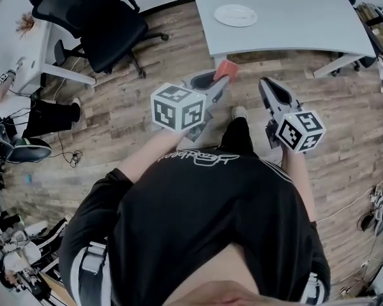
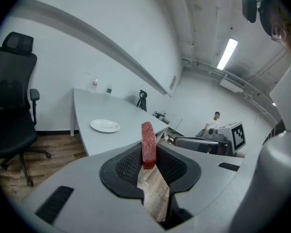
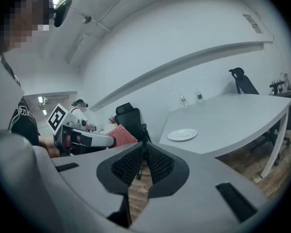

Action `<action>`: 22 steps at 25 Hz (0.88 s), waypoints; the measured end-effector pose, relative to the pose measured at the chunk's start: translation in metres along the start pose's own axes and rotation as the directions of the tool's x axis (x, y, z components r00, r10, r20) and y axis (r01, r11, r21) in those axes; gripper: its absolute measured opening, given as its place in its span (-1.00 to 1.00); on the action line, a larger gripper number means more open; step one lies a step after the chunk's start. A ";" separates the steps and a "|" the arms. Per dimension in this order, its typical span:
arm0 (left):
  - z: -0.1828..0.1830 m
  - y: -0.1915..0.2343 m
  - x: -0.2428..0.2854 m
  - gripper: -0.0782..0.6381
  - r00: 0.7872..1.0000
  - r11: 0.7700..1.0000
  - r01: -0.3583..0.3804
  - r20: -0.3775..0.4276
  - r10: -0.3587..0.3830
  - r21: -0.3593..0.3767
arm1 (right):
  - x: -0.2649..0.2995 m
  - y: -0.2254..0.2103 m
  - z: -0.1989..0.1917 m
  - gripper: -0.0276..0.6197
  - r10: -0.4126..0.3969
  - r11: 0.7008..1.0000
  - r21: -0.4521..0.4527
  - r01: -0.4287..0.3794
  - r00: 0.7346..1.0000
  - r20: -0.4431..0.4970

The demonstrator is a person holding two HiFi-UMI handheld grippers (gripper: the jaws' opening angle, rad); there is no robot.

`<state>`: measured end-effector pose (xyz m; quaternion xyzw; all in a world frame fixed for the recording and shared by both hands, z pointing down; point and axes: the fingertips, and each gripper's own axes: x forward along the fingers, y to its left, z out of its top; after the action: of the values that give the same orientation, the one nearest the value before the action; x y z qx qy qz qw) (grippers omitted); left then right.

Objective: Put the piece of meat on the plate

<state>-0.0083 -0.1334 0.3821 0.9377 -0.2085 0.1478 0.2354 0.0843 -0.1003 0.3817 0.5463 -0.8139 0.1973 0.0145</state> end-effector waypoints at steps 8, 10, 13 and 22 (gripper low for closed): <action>0.038 0.037 0.077 -0.54 0.998 0.997 -0.061 -0.007 0.061 -0.048 | 0.049 -0.082 0.031 -0.83 0.056 0.998 0.010 -0.056 0.997 -0.047; 0.050 0.045 0.097 -0.54 0.997 0.996 -0.073 -0.008 0.072 -0.057 | 0.062 -0.101 0.041 -0.83 0.070 0.997 0.011 -0.070 0.996 -0.057; 0.066 0.059 0.122 -0.54 0.996 0.993 -0.094 -0.006 0.094 -0.071 | 0.082 -0.126 0.052 -0.83 0.095 0.995 0.014 -0.094 0.993 -0.071; 0.097 0.090 0.175 -0.53 0.988 0.982 -0.156 -0.002 0.157 -0.103 | 0.124 -0.182 0.077 -0.83 0.157 0.988 0.008 -0.157 0.982 -0.101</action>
<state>0.1199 -0.3103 0.4000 0.9055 -0.2895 0.1520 0.2706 0.2122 -0.2956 0.3960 0.4695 -0.8527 0.2254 0.0403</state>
